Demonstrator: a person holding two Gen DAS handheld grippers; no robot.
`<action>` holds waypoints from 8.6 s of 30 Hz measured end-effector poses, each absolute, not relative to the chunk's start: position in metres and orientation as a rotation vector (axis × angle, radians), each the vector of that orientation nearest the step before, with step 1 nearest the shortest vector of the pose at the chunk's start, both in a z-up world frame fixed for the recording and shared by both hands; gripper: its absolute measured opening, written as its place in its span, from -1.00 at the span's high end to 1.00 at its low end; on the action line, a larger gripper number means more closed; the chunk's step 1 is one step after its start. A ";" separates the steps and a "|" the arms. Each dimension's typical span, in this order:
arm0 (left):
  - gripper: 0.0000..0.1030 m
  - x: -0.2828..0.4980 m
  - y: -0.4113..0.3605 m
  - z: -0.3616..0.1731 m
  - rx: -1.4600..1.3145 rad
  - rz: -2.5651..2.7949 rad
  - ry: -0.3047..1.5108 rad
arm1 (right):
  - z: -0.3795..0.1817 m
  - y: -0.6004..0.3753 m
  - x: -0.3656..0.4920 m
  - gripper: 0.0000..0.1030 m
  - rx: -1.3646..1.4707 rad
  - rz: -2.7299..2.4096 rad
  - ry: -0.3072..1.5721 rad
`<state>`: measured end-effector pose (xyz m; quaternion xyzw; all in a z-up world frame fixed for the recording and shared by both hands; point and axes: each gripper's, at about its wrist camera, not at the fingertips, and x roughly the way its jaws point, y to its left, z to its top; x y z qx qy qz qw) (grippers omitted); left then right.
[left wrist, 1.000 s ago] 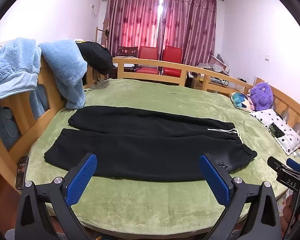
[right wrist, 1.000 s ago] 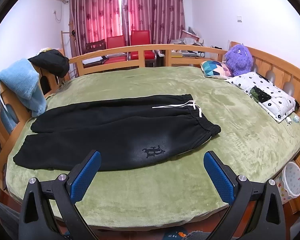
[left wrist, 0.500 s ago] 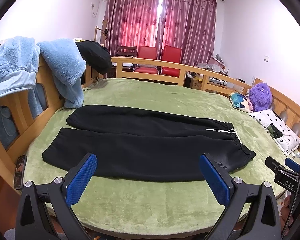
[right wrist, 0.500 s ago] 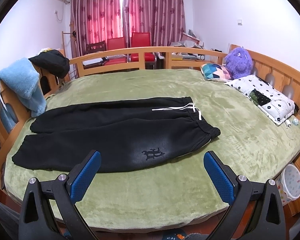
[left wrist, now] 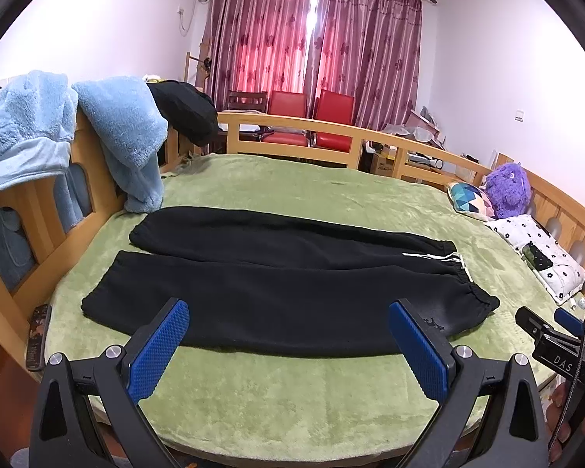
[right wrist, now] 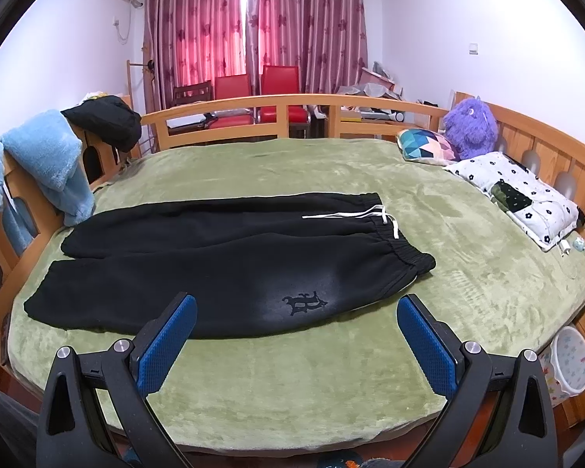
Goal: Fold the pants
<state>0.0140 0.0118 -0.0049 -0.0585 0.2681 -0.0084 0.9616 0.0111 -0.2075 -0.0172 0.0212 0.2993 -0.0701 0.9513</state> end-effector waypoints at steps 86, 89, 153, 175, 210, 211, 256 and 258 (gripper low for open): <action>-0.73 0.179 0.196 -0.248 -0.515 0.237 0.821 | -0.228 -0.344 0.194 -0.35 0.443 -0.210 0.910; -0.47 0.189 0.203 -0.247 -0.530 0.264 0.808 | -0.233 -0.337 0.209 -0.07 0.387 -0.226 0.915; 0.84 0.248 0.224 -0.109 -0.578 0.107 0.663 | -0.094 -0.361 0.230 0.74 0.517 -0.122 0.718; -0.35 0.403 0.160 -0.140 -0.365 0.140 0.749 | -0.147 -0.354 0.366 0.00 0.329 -0.161 0.829; 0.77 0.358 0.170 -0.213 -0.682 0.104 0.804 | -0.199 -0.362 0.322 0.69 0.427 -0.302 0.799; 0.78 0.349 0.169 -0.207 -0.678 0.094 0.796 | -0.193 -0.364 0.315 0.69 0.432 -0.298 0.794; -0.21 0.121 0.072 -0.114 -0.270 -0.116 0.769 | -0.131 -0.381 0.096 0.00 0.333 -0.270 0.804; -0.21 0.137 0.062 -0.124 -0.237 -0.101 0.765 | -0.135 -0.374 0.102 0.00 0.360 -0.253 0.802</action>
